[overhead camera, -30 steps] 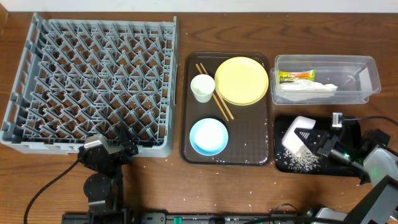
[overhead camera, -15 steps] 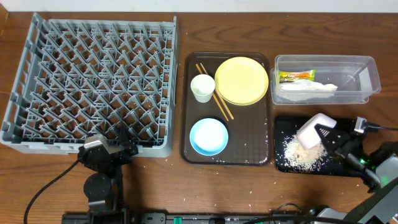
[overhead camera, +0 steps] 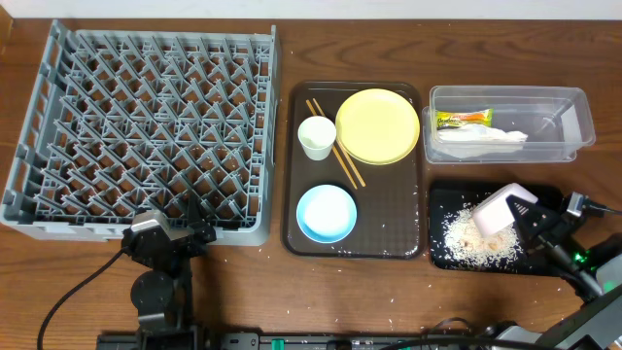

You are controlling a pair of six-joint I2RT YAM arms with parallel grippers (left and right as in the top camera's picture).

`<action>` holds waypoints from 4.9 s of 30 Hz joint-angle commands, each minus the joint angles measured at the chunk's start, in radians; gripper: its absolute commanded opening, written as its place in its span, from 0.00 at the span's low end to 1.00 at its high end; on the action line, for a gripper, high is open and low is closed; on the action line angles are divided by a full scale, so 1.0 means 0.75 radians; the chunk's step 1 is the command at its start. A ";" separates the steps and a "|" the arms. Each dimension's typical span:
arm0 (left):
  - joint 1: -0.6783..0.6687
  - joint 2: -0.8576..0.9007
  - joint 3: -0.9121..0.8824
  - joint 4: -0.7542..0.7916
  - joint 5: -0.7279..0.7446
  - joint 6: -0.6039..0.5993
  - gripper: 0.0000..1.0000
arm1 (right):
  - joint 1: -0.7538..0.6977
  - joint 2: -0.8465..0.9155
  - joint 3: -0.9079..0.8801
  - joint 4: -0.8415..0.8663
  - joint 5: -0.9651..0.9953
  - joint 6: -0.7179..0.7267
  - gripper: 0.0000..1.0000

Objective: Sort waste into correct bins and load items into the dishwasher
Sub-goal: 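Carry pink bowl to the black tray and tip out the rice, then return the emptied pink bowl to the brown tray with right gripper, then grasp the white paper cup with right gripper and lift it, then hand the paper cup from right gripper to left gripper over the rack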

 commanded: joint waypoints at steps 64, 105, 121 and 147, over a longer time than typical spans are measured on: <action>-0.004 -0.003 -0.041 -0.024 -0.008 0.018 0.93 | 1.933 0.214 0.932 0.040 1.842 0.526 0.64; -0.004 0.332 0.455 -0.219 0.240 -0.058 0.93 | 1.762 0.757 1.822 -0.307 1.759 0.716 0.01; -0.004 1.567 1.270 -0.407 1.351 -0.668 0.93 | 1.690 0.668 1.814 -0.236 1.377 0.718 0.01; -0.006 1.884 1.268 -0.408 1.753 -0.845 0.93 | 1.765 0.840 1.356 0.518 0.264 0.637 0.01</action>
